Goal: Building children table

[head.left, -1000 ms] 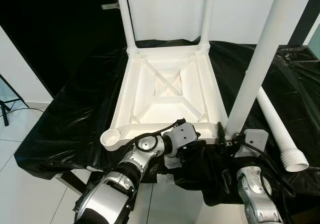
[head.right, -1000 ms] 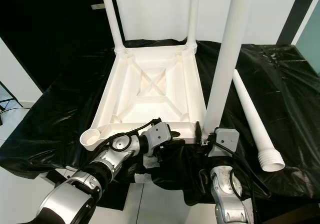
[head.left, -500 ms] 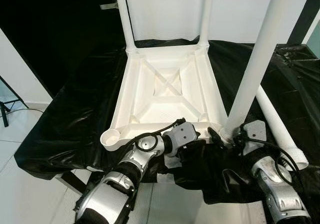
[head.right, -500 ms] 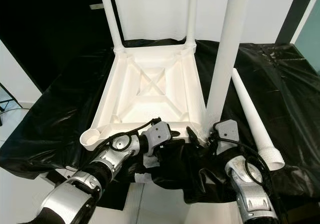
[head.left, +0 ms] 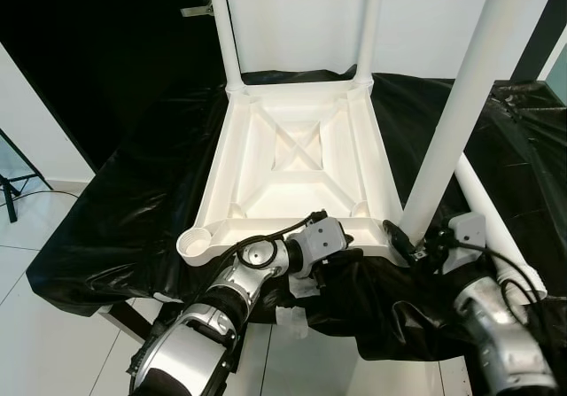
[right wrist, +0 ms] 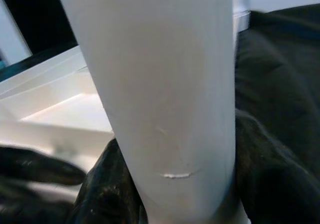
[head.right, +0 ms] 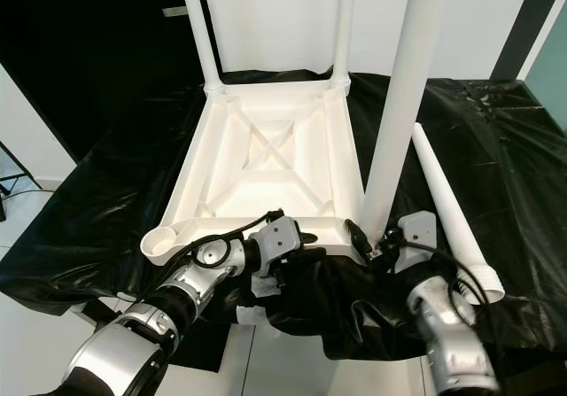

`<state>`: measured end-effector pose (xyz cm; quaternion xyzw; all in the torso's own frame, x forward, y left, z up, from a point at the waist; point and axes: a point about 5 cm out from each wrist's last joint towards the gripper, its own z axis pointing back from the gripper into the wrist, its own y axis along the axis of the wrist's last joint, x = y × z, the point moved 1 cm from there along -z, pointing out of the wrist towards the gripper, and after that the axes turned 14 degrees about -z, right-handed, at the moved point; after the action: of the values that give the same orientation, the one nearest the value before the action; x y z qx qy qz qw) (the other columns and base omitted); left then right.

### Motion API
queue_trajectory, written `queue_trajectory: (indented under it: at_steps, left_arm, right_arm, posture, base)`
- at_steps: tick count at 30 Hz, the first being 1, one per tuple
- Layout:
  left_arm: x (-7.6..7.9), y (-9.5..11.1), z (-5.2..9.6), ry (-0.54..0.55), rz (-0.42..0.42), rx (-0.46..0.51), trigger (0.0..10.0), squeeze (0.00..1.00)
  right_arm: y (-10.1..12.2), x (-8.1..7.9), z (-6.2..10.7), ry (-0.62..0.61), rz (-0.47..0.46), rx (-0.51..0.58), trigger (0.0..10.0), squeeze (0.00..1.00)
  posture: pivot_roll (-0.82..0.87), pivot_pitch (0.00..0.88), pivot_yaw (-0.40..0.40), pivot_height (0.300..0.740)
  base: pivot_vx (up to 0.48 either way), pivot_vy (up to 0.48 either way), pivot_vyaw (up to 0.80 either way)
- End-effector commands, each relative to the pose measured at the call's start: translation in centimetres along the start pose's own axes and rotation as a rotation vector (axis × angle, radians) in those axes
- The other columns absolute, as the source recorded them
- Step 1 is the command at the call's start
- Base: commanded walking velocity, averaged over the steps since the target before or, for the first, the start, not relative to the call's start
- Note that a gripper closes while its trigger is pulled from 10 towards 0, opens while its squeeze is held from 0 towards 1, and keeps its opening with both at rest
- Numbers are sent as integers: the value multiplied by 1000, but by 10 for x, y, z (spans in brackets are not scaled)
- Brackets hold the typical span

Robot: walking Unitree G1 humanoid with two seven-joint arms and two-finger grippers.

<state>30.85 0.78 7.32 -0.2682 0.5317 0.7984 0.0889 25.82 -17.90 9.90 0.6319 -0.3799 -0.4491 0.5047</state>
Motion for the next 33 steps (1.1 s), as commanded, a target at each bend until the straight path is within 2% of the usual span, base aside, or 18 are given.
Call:
queue_trajectory:
  at_steps: [1, 2, 3, 4, 5, 7, 14, 15, 17, 18, 19, 21, 22, 23, 25, 26, 27, 33]
  left_arm:
    - [28, -27, 2, -59, 89, -147, 10000, 0]
    - [28, -27, 2, -59, 89, -147, 10000, 0]
    - [28, -26, 2, -59, 89, -147, 10000, 0]
    - [28, -26, 2, -59, 89, -147, 10000, 0]
    - [29, -26, 1, -61, 89, -146, 10000, 0]
    - [30, -27, 2, -65, 90, -146, 10000, 0]
    - [31, -28, 2, -68, 89, -147, 10000, 0]
    - [31, -28, 3, -64, 90, -148, 10000, 0]
    - [31, -28, 3, -64, 90, -148, 10000, 0]
    - [31, -28, 3, -63, 91, -149, 10000, 0]
    - [31, -29, 3, -63, 92, -150, 10000, 0]
    - [31, -29, 3, -63, 92, -150, 10000, 0]
    - [31, -29, 4, -62, 92, -151, 10000, 0]
    - [31, -29, 4, -62, 92, -151, 10000, 0]
    - [31, -29, 4, -62, 92, -151, 10000, 0]
    - [30, -29, 4, -63, 90, -152, 10000, 0]
    - [30, -28, 4, -66, 87, -151, 10000, 0]
    - [27, -27, 2, -67, 82, -148, 10000, 0]
  right_arm:
    - [-23, -36, -4, -2, -37, -11, 0, 0]
    - [-23, -36, -4, -2, -37, -11, 0, 0]
    - [-22, -30, -2, -141, 7, 37, 0, 0]
    - [-22, -30, -2, -141, 7, 37, 0, 0]
    - [-22, -29, 0, -222, 34, 59, 0, 0]
    - [-22, -27, 2, -285, 49, 74, 0, 0]
    - [-21, -26, 0, -277, 61, 73, 0, 0]
    - [-22, -28, -2, -262, 51, 67, 667, 0]
    - [-22, -28, -2, -262, 51, 67, 667, 0]
    - [-23, -31, -3, -248, 48, 68, 10000, 0]
    - [-23, -33, -4, -222, 35, 76, 10000, 596]
    - [-23, -33, -4, -222, 35, 76, 10000, 596]
    - [-22, -36, -5, -182, 34, 77, 10000, 1000]
    - [-21, -36, -8, -117, 61, 58, 10000, 1000]
    - [-21, -36, -8, -117, 61, 58, 10000, 1000]
    - [-20, -31, -10, -62, 106, 33, 10000, 753]
    - [-17, -23, -11, -16, 142, 11, 10000, 0]
    - [-11, -10, -12, 90, 170, -48, 10000, 0]
  posture:
    - [-122, 0, 51, 740]
    - [-122, 0, 51, 740]
    - [-118, 0, 52, 740]
    - [-118, 0, 52, 740]
    - [-119, 0, 55, 740]
    - [-122, 0, 60, 740]
    - [-112, 0, 57, 740]
    - [-109, 0, 55, 740]
    - [-109, 0, 55, 740]
    - [-108, 0, 55, 740]
    - [-107, 0, 56, 740]
    - [-107, 0, 56, 740]
    - [-107, 0, 57, 740]
    - [-108, 0, 57, 740]
    - [-108, 0, 57, 740]
    - [-119, 0, 65, 740]
    - [-120, 0, 67, 740]
    - [-123, 0, 67, 740]
  base:
    - [0, 0, 0]
    - [0, 0, 0]
    - [0, 0, 0]
    - [0, 0, 0]
    - [0, 0, 0]
    - [0, 0, 0]
    - [0, 0, 0]
    - [0, 0, 0]
    - [0, 0, 0]
    - [0, 0, 0]
    - [0, 0, 0]
    - [0, 0, 0]
    - [0, 0, 0]
    - [0, 0, 0]
    - [0, 0, 0]
    - [0, 0, 0]
    - [0, 0, 0]
    - [0, 0, 0]
